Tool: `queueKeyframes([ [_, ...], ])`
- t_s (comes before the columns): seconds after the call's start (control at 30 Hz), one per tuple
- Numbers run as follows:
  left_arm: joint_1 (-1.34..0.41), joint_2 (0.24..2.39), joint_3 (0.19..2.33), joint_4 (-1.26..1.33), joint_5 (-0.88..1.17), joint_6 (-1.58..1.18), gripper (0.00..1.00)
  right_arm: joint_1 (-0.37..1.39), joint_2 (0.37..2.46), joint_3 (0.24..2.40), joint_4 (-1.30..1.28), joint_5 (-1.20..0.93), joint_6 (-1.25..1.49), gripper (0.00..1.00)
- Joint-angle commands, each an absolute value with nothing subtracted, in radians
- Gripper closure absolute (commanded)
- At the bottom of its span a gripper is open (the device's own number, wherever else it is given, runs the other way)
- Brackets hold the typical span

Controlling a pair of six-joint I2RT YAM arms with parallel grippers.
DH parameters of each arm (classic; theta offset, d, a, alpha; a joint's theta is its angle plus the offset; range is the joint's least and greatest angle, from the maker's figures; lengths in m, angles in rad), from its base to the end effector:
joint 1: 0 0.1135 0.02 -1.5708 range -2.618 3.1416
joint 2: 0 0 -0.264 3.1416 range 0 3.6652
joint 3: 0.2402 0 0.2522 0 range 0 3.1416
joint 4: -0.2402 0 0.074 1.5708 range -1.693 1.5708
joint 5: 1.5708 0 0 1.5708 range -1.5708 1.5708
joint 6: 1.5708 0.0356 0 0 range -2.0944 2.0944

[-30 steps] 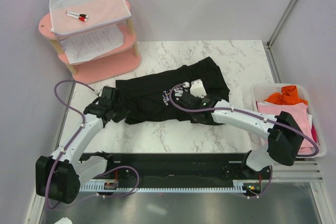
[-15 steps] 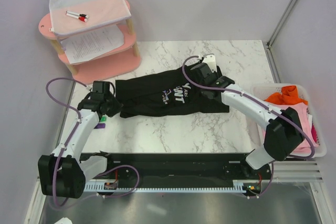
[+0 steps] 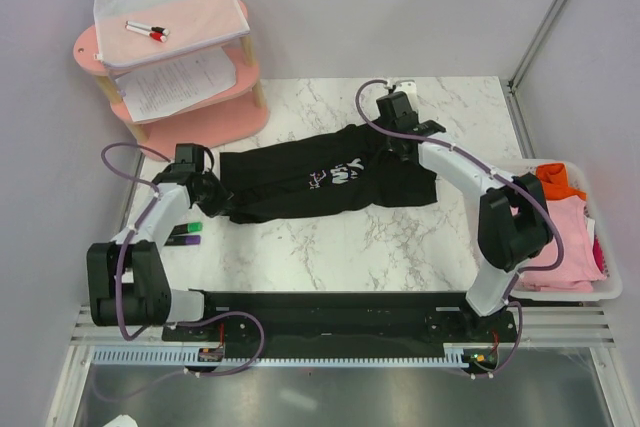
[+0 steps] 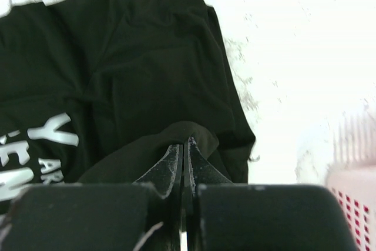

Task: Fold and stack the t-shirts
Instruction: Fold the other side of the tshirt into a rectangle

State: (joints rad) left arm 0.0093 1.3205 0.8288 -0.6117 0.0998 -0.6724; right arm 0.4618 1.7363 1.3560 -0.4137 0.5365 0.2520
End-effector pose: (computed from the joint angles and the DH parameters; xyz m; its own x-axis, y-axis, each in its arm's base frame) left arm 0.2482 -0.0012 0.2088 -0.7206 -0.6265 -0.2971 -0.5281 0.7736 -0.3502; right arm 0.3542 0.1559 0.2641 -0.6338 -0.0760 -0.7698 0.0990 0.9790 -0.1782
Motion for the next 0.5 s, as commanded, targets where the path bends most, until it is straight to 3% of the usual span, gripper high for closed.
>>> queueKeyframes([
  [0.0,0.040,1.405,0.909,-0.554,0.156,-0.611,0.98,0.446,1.808,1.492,-0.362,0.495,0.222,0.99],
  [0.17,0.052,1.471,0.953,-0.543,0.161,-0.601,0.98,0.437,1.897,1.601,-0.359,0.468,0.216,0.96],
  [0.27,0.064,1.523,0.983,-0.538,0.173,-0.595,0.98,0.434,1.977,1.687,-0.380,0.460,0.207,0.84],
  [0.47,0.086,1.630,1.060,-0.545,0.193,-0.584,0.98,0.422,2.106,1.804,-0.387,0.469,0.201,0.86],
])
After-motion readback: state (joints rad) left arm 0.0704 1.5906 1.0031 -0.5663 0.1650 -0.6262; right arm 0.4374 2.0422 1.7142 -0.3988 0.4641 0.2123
